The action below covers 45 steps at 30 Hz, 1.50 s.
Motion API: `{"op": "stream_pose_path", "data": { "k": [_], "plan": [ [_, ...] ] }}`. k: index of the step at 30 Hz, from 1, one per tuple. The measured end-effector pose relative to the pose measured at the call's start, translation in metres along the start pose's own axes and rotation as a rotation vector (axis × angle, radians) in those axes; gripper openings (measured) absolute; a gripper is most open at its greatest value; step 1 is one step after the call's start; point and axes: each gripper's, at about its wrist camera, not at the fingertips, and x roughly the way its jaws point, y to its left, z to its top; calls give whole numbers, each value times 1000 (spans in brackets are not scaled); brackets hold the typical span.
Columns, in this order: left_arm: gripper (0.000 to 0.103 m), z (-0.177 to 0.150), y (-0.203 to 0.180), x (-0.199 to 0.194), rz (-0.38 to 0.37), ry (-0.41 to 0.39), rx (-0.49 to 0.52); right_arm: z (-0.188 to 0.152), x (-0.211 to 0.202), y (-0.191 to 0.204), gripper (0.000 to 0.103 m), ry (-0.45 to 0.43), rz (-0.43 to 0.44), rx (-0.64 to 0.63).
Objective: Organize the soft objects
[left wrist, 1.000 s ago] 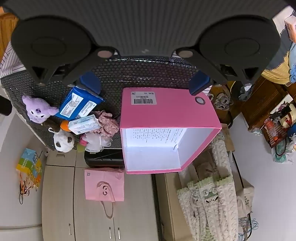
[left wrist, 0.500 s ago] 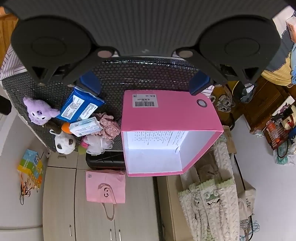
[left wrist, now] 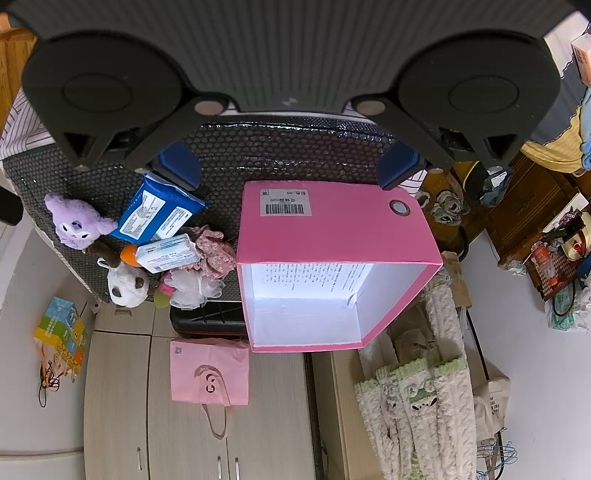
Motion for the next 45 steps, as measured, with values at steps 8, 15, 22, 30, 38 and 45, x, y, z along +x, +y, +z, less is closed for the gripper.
{"op": "stream_pose_path", "data": {
  "k": [8,15,22,30,38,45],
  "plan": [
    [103,-2,4,1,0,0,-1,-1,2,-2,103,5,-10,2],
    [103,-5,13,3,-7,11,-4,-3,5,-5,103,11,-23,1],
    [103,-3,21,1,-67,-18,-68,-5,8,-8,103,25,-33,1],
    [103,-5,17,0,-89,-40,-59,-7,9,-8,103,30,-35,-1],
    [102,-5,16,-1,-102,-49,-61,-8,10,-9,103,31,-34,1],
    [103,-6,17,-1,-74,-56,-53,-10,12,-11,103,35,-28,-6]
  ]
}}
